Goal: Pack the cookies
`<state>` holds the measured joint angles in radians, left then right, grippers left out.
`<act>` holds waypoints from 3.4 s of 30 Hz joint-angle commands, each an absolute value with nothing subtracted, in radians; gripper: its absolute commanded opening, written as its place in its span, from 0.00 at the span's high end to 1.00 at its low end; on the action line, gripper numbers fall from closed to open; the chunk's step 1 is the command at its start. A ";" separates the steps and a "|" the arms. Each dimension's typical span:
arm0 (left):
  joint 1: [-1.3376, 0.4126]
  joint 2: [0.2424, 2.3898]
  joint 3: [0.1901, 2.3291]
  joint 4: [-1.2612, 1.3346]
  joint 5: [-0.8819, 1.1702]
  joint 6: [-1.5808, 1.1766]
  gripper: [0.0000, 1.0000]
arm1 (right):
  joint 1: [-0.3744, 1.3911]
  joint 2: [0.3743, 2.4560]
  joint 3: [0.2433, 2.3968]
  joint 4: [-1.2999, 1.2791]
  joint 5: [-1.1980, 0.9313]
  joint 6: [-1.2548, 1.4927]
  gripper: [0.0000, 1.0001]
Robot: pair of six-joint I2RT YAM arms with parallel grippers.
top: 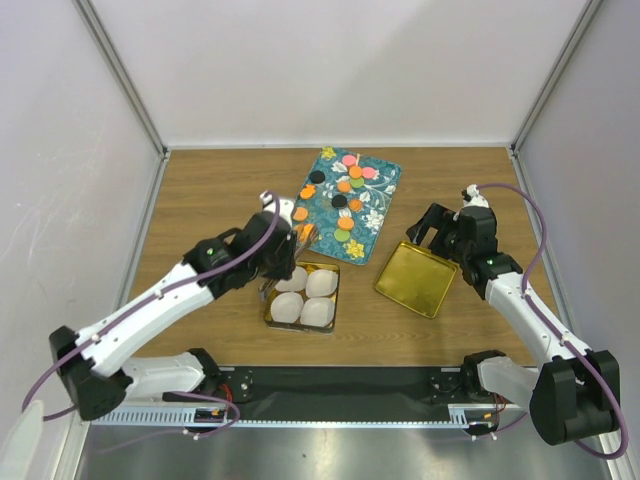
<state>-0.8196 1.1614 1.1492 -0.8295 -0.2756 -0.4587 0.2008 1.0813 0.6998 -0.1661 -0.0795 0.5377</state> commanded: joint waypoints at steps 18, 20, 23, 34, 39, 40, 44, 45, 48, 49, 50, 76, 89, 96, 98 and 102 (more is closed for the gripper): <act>-0.930 0.943 0.853 -0.850 -0.344 -0.692 0.64 | 0.215 1.095 0.735 -0.150 -0.087 0.522 0.00; -0.930 0.936 0.841 -0.841 -0.347 -0.693 0.60 | 0.213 1.094 0.735 -0.152 -0.086 0.522 0.00; -0.930 0.939 0.833 -0.836 -0.345 -0.695 0.57 | 0.215 1.092 0.736 -0.155 -0.086 0.523 0.00; -0.928 0.937 0.859 -0.856 -0.360 -0.686 0.45 | 0.215 1.094 0.736 -0.155 -0.086 0.522 0.00; -0.930 0.919 0.885 -0.865 -0.334 -0.660 0.54 | 0.216 1.089 0.739 -0.156 -0.089 0.520 0.00; -0.930 0.917 0.893 -0.873 -0.331 -0.657 0.55 | 0.216 1.091 0.738 -0.158 -0.087 0.522 0.00; -0.936 0.904 0.963 -0.899 -0.316 -0.646 0.55 | 0.216 1.092 0.738 -0.156 -0.087 0.520 0.00; -0.936 0.904 0.975 -0.899 -0.314 -0.644 0.55 | 0.216 1.094 0.738 -0.156 -0.087 0.520 0.00; -0.936 0.940 1.037 -0.894 -0.334 -0.623 0.54 | 0.216 1.095 0.739 -0.153 -0.087 0.520 0.00; -0.936 0.957 1.052 -0.891 -0.339 -0.614 0.52 | 0.216 1.098 0.739 -0.155 -0.087 0.522 0.00; -0.936 1.001 1.087 -0.885 -0.341 -0.592 0.51 | 0.216 1.095 0.739 -0.156 -0.084 0.520 0.00; -0.773 1.795 1.611 -0.719 -0.225 -0.344 0.39 | 0.215 1.103 0.741 -0.160 -0.080 0.518 0.00; -0.750 1.899 1.643 -0.693 -0.213 -0.333 0.39 | 0.215 1.103 0.741 -0.161 -0.081 0.515 0.00; -0.744 1.914 1.648 -0.686 -0.207 -0.331 0.40 | 0.215 1.103 0.739 -0.161 -0.080 0.515 0.01; -0.742 1.914 1.647 -0.684 -0.201 -0.331 0.42 | 0.215 1.104 0.741 -0.163 -0.080 0.517 0.00; -0.742 1.911 1.649 -0.684 -0.207 -0.322 0.49 | 0.215 1.104 0.741 -0.163 -0.078 0.515 0.00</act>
<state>-0.7494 1.9121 1.5997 -0.7151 -0.2085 -0.3534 0.2131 1.1015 0.7013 -0.1665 -0.0799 0.5373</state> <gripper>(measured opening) 0.529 0.995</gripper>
